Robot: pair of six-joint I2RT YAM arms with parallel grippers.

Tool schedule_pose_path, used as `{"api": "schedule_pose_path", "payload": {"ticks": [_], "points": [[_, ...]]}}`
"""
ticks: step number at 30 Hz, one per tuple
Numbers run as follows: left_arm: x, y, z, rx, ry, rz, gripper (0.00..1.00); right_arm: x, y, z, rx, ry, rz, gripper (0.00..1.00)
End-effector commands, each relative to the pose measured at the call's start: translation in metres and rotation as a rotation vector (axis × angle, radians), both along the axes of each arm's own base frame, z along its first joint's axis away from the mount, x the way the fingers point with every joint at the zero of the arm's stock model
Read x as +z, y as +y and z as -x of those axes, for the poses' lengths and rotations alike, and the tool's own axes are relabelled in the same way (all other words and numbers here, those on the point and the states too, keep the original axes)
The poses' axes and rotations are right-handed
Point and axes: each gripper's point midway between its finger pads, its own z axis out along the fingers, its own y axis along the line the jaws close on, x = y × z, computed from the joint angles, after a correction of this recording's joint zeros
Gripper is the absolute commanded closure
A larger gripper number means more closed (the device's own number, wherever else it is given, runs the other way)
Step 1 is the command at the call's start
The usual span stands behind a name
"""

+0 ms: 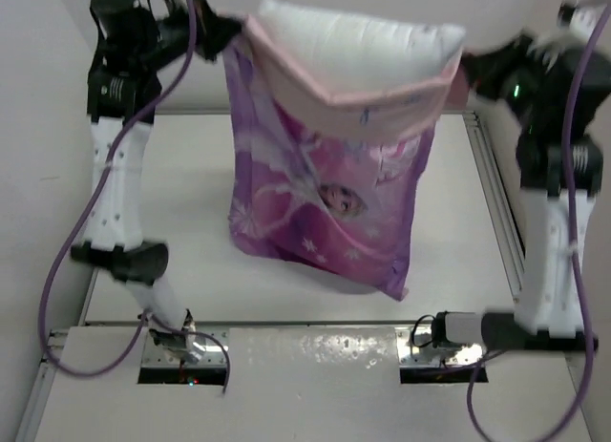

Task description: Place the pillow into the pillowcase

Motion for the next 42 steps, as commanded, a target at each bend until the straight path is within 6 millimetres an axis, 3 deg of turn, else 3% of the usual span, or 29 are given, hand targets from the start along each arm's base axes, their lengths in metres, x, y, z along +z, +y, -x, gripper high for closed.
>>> {"api": "schedule_pose_path", "payload": {"ticks": [1, 2, 3, 4, 5, 6, 7, 8, 9, 10, 11, 12, 13, 15, 16, 17, 18, 19, 20, 22, 23, 24, 25, 26, 27, 29, 32, 36, 42], "points": [[0.182, 0.041, 0.034, 0.088, -0.531, 0.201, 1.00, 0.237, -0.008, 0.050, -0.037, -0.585, 0.022, 1.00], [0.193, 0.041, 0.061, 0.015, -0.532, 0.252, 1.00, 0.270, -0.009, 0.079, -0.041, -0.705, 0.005, 1.00], [0.197, 0.047, 0.074, 0.002, -0.554, 0.267, 1.00, 0.261, -0.016, 0.064, -0.057, -0.668, -0.022, 1.00], [0.208, 0.045, 0.100, -0.036, -0.670, 0.260, 1.00, 0.263, -0.010, 0.110, -0.053, -0.708, -0.021, 1.00], [0.174, 0.042, 0.108, -0.014, -0.630, 0.204, 1.00, 0.196, -0.016, 0.052, -0.045, -0.576, -0.044, 1.00], [0.155, 0.037, 0.109, -0.017, -0.606, 0.153, 1.00, 0.177, -0.015, 0.061, -0.047, -0.576, -0.070, 1.00], [0.103, 0.027, 0.098, -0.042, -0.449, 0.098, 1.00, 0.157, -0.015, 0.078, -0.058, -0.554, -0.074, 1.00], [0.075, 0.022, 0.090, -0.048, -0.359, 0.072, 1.00, 0.124, -0.018, 0.062, -0.066, -0.457, -0.080, 1.00], [0.047, 0.021, 0.080, -0.038, -0.279, 0.036, 1.00, 0.073, -0.015, 0.038, -0.038, -0.316, -0.106, 1.00], [-0.006, 0.023, 0.058, -0.004, -0.127, -0.005, 1.00, 0.023, -0.007, 0.017, 0.003, -0.187, -0.130, 1.00], [-0.027, 0.026, 0.048, 0.023, -0.072, -0.024, 1.00, 0.025, -0.007, 0.016, 0.005, -0.193, -0.138, 1.00], [-0.043, 0.029, 0.038, 0.046, -0.033, -0.045, 1.00, -0.004, 0.000, 0.004, 0.020, -0.130, -0.169, 1.00], [-0.055, 0.034, 0.019, 0.084, 0.002, -0.065, 1.00, -0.010, 0.001, -0.005, 0.019, -0.118, -0.176, 1.00], [-0.036, 0.040, 0.001, 0.133, -0.019, -0.040, 1.00, 0.027, -0.002, -0.008, 0.003, -0.182, -0.158, 1.00], [0.008, 0.043, -0.014, 0.164, -0.090, 0.006, 1.00, 0.045, -0.003, -0.008, -0.002, -0.190, -0.149, 1.00], [0.034, 0.048, -0.021, 0.186, -0.135, 0.033, 1.00, 0.105, -0.005, -0.005, -0.002, -0.298, -0.129, 1.00], [0.060, 0.050, -0.024, 0.196, -0.188, 0.056, 1.00, 0.133, -0.012, -0.002, -0.020, -0.343, -0.108, 1.00], [0.111, 0.056, -0.017, 0.203, -0.320, 0.099, 1.00, 0.152, -0.015, 0.000, -0.027, -0.356, -0.102, 1.00], [0.131, 0.059, -0.010, 0.201, -0.372, 0.134, 1.00, 0.205, -0.019, 0.015, -0.028, -0.484, -0.085, 1.00], [0.156, 0.061, 0.016, 0.174, -0.467, 0.172, 1.00, 0.229, -0.016, 0.033, 0.007, -0.549, -0.101, 1.00], [0.153, 0.073, 0.022, 0.202, -0.480, 0.168, 1.00, 0.211, -0.024, 0.018, -0.004, -0.502, -0.111, 1.00], [0.147, 0.074, 0.028, 0.202, -0.488, 0.160, 1.00, 0.214, -0.017, 0.047, 0.010, -0.536, -0.110, 1.00], [0.115, 0.070, 0.019, 0.191, -0.433, 0.132, 1.00, 0.201, -0.017, 0.049, 0.012, -0.522, -0.120, 1.00], [0.119, 0.067, 0.045, 0.185, -0.485, 0.074, 1.00, 0.163, -0.022, 0.027, 0.013, -0.464, -0.136, 1.00], [0.105, 0.065, 0.047, 0.179, -0.440, 0.051, 1.00, 0.162, -0.016, 0.047, 0.019, -0.487, -0.134, 1.00], [0.090, 0.064, 0.053, 0.175, -0.392, 0.033, 1.00, 0.127, -0.017, 0.035, 0.018, -0.385, -0.139, 1.00], [0.075, 0.064, 0.057, 0.171, -0.334, 0.020, 1.00, 0.105, -0.012, 0.034, 0.039, -0.326, -0.152, 1.00], [0.066, 0.062, 0.058, 0.164, -0.296, 0.034, 1.00, 0.099, -0.012, 0.045, 0.024, -0.317, -0.131, 1.00], [0.039, 0.059, 0.050, 0.149, -0.192, 0.059, 1.00, 0.072, -0.013, 0.059, 0.002, -0.253, -0.097, 1.00]]}}
